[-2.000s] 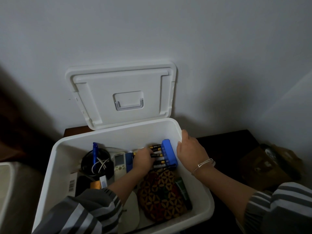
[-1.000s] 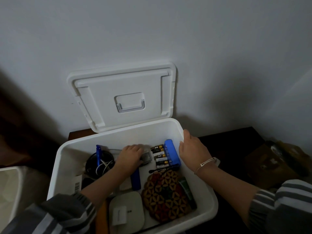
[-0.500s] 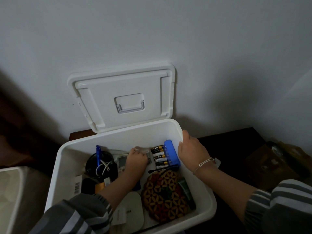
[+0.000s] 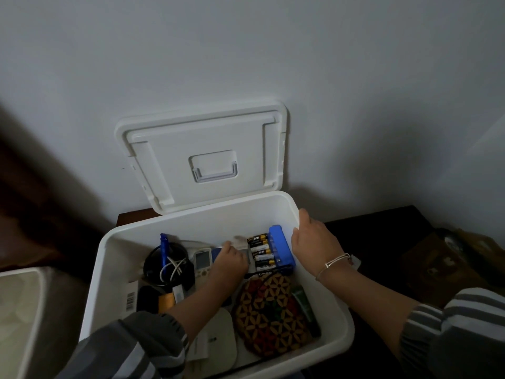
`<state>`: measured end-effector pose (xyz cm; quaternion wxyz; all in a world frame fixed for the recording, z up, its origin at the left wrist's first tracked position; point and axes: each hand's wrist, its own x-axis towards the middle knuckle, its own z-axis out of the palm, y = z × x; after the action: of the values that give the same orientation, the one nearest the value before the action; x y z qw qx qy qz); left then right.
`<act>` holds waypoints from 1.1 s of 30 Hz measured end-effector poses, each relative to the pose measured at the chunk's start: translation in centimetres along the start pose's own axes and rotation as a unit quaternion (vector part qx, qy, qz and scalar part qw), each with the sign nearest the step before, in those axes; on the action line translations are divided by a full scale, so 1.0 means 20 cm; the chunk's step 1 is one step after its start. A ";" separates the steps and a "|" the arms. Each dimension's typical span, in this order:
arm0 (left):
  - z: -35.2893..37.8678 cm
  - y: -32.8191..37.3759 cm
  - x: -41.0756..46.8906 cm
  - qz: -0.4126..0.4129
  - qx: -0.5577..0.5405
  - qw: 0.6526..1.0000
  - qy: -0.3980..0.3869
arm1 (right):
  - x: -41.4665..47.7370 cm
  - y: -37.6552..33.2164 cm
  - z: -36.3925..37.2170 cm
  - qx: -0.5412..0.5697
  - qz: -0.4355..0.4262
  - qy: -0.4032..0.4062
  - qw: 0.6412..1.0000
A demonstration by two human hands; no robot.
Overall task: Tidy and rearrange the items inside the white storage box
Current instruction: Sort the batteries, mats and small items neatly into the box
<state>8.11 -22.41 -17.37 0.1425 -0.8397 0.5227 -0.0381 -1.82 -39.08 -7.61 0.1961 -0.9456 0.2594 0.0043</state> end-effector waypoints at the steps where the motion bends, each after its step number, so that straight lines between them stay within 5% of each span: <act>1: 0.01 0.00 0.02 0.015 0.022 1.000 -0.016 | 0.00 0.00 0.00 -0.002 0.000 0.000 1.000; 5: 0.01 0.03 0.03 0.072 0.088 0.986 -0.118 | 0.00 0.00 0.00 -0.004 0.001 -0.003 1.000; 11: 0.02 -0.01 0.04 0.040 0.041 0.997 -0.047 | 0.01 0.00 0.00 -0.006 -0.004 -0.007 1.000; 13: -0.03 -0.04 0.03 -0.001 0.005 1.000 0.020 | 0.00 0.00 0.00 -0.011 -0.004 -0.005 1.000; 16: -0.21 -0.07 -0.02 -0.063 -0.065 0.996 -0.010 | 0.00 0.00 0.00 -0.009 -0.001 -0.001 1.000; 18: -0.26 -0.12 -0.09 -0.177 -0.150 0.973 -0.006 | 0.00 0.01 0.00 -0.004 0.001 -0.003 1.000; 20: -0.33 -0.20 -0.19 -0.251 -0.311 0.916 0.037 | 0.00 0.01 0.00 -0.004 -0.005 -0.002 1.000; 22: -0.40 -0.28 -0.31 -0.314 -0.463 0.822 0.108 | -0.01 0.02 0.00 -0.030 -0.019 0.009 0.999; 26: -0.45 -0.37 -0.52 -0.351 -0.750 0.533 0.174 | -0.07 -0.04 -0.02 -0.087 -0.129 0.135 0.979; 28: -0.43 -0.37 -0.58 -0.320 -0.820 0.436 0.186 | -0.08 -0.13 0.03 -0.048 -0.232 0.156 0.959; 31: -0.37 -0.34 -0.62 -0.313 -0.864 0.343 0.194 | -0.02 -0.29 0.17 -0.014 -0.247 -0.013 0.969; 33: -0.34 -0.34 -0.62 -0.312 -0.874 0.315 0.200 | 0.07 -0.35 0.29 -0.013 -0.198 -0.120 0.973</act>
<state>7.02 -9.90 -7.93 -0.8049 -0.5448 -0.0357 0.2325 3.40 -32.12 -10.47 0.2101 -0.9733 0.0414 0.0827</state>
